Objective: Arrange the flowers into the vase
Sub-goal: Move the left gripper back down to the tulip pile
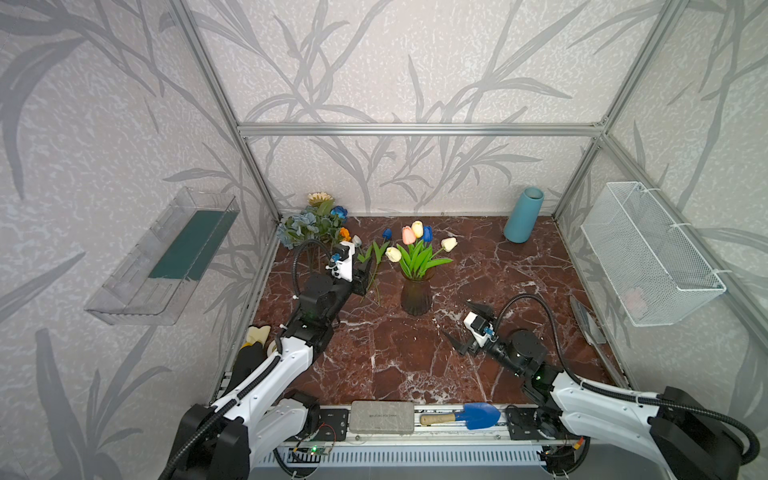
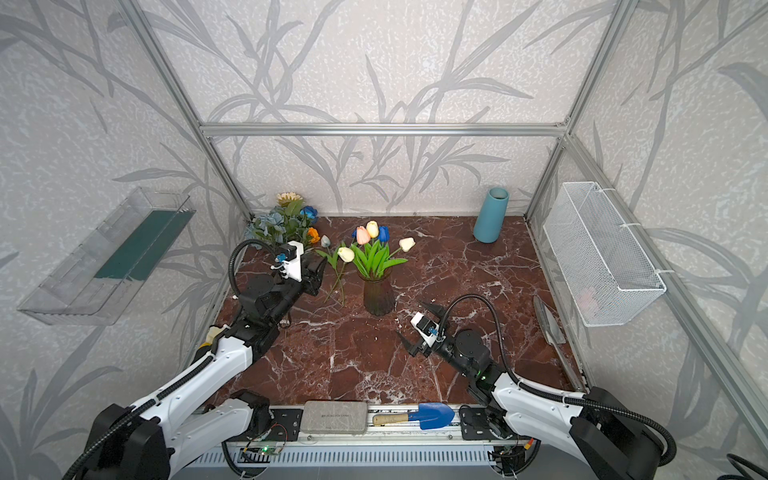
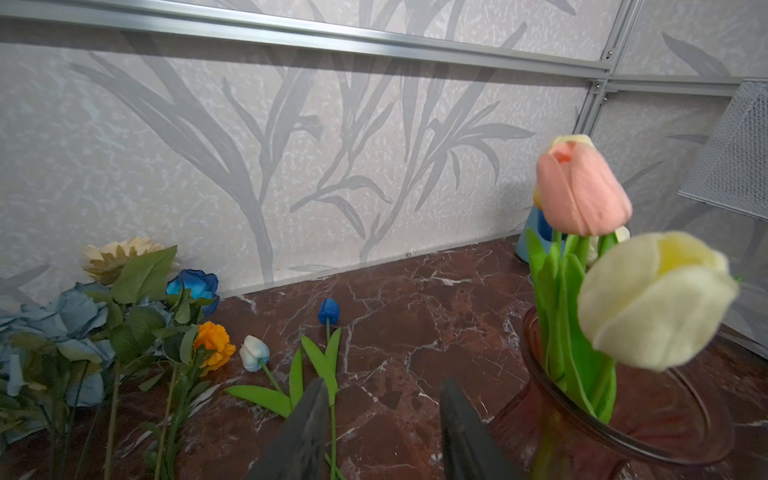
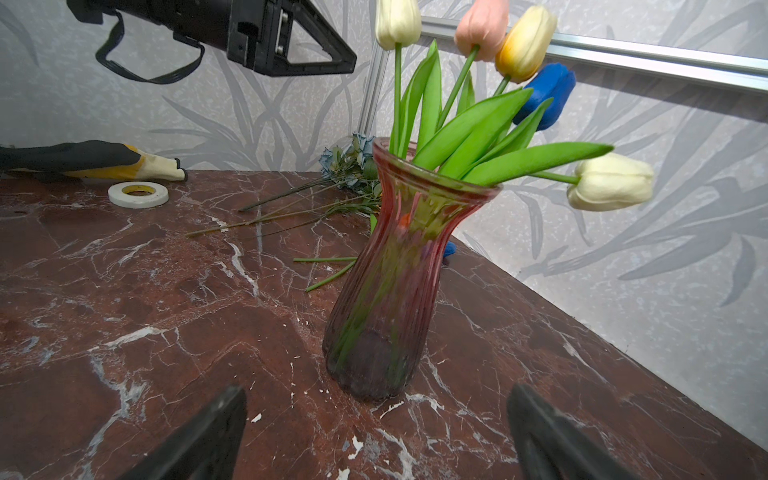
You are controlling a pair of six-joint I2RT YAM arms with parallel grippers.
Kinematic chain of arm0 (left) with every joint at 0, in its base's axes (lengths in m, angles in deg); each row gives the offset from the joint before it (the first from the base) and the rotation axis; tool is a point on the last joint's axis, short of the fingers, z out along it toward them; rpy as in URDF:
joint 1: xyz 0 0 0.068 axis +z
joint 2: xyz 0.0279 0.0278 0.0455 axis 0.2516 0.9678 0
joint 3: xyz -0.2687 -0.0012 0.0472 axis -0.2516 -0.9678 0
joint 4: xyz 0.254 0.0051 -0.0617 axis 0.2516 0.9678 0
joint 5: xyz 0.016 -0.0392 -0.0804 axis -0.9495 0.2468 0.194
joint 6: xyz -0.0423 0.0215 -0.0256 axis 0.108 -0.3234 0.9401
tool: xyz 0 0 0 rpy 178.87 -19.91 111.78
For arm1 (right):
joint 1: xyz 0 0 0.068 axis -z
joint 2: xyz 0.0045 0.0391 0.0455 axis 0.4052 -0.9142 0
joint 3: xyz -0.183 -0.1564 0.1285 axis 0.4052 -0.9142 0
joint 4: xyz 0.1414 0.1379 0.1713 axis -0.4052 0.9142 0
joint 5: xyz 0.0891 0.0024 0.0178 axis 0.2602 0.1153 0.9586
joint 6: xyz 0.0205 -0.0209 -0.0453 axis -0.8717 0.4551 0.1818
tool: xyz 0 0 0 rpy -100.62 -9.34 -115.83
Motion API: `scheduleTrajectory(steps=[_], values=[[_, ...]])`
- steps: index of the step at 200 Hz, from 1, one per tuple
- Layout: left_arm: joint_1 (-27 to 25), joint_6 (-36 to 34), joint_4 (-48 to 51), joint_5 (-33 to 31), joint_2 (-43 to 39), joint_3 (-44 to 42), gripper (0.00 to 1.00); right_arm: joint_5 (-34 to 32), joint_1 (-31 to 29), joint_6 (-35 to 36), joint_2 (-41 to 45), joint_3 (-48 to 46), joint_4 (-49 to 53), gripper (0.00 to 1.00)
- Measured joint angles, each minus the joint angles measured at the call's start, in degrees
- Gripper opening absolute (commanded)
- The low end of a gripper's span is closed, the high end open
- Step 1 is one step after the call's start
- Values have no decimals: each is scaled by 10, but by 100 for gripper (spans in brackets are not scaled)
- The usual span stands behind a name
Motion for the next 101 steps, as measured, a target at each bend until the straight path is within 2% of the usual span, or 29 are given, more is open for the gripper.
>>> scheduleTrajectory(steps=[12,24,32,62,93,101], values=[[0,1,8,-3,0,1,46,1,0,0,0,0,0,98],[-1,2,26,-19,9,9,59,1,0,0,0,0,0,98],[-1,2,43,-35,27,22,61,1,0,0,0,0,0,98],[5,12,150,-82,166,135,61,4,0,0,0,0,0,98],[8,16,284,-74,331,277,57,4,0,0,0,0,0,98],[8,13,322,-68,366,312,53,4,0,0,0,0,0,98]])
